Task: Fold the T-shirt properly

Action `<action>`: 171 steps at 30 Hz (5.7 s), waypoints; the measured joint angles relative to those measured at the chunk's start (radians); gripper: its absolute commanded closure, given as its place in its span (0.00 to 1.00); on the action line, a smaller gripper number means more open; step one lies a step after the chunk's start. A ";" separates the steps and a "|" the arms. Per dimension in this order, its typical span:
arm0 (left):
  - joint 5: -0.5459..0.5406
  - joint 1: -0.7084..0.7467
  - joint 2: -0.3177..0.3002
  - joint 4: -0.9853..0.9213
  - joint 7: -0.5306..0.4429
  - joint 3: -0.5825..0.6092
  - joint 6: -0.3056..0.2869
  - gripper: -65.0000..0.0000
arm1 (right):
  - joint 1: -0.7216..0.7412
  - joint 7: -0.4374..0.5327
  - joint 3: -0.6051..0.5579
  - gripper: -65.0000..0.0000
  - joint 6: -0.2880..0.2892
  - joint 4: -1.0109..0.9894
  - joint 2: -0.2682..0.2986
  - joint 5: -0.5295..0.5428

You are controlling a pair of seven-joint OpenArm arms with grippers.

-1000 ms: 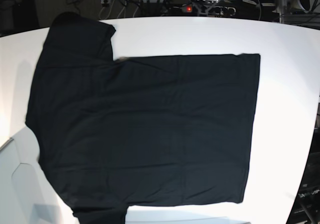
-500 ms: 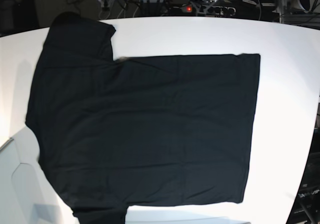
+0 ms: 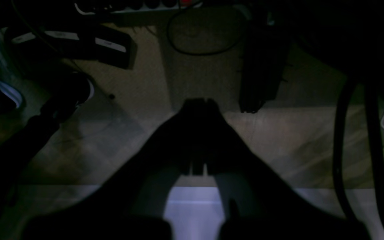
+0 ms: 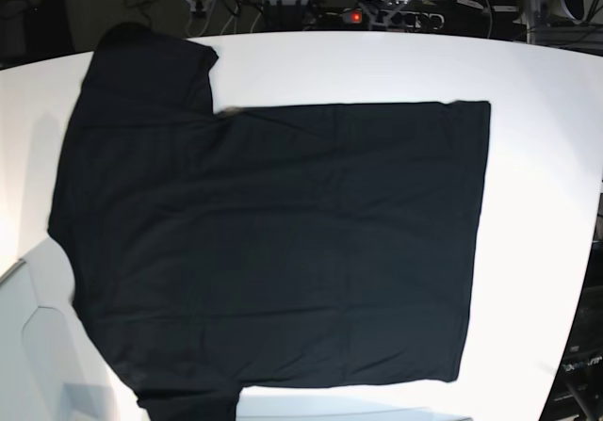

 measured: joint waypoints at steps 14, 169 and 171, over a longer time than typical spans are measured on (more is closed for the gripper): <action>0.000 0.024 0.000 0.002 -0.003 0.000 0.000 1.00 | 0.002 -0.059 0.000 1.00 0.000 0.005 0.000 0.000; -0.341 0.546 -0.131 1.522 0.111 -0.484 -0.174 1.00 | -0.503 -0.402 0.463 0.41 0.307 1.661 0.033 -0.002; -0.341 0.546 -0.132 1.522 0.112 -0.484 -0.174 1.00 | -0.500 -0.381 0.464 0.41 0.306 1.645 0.032 0.002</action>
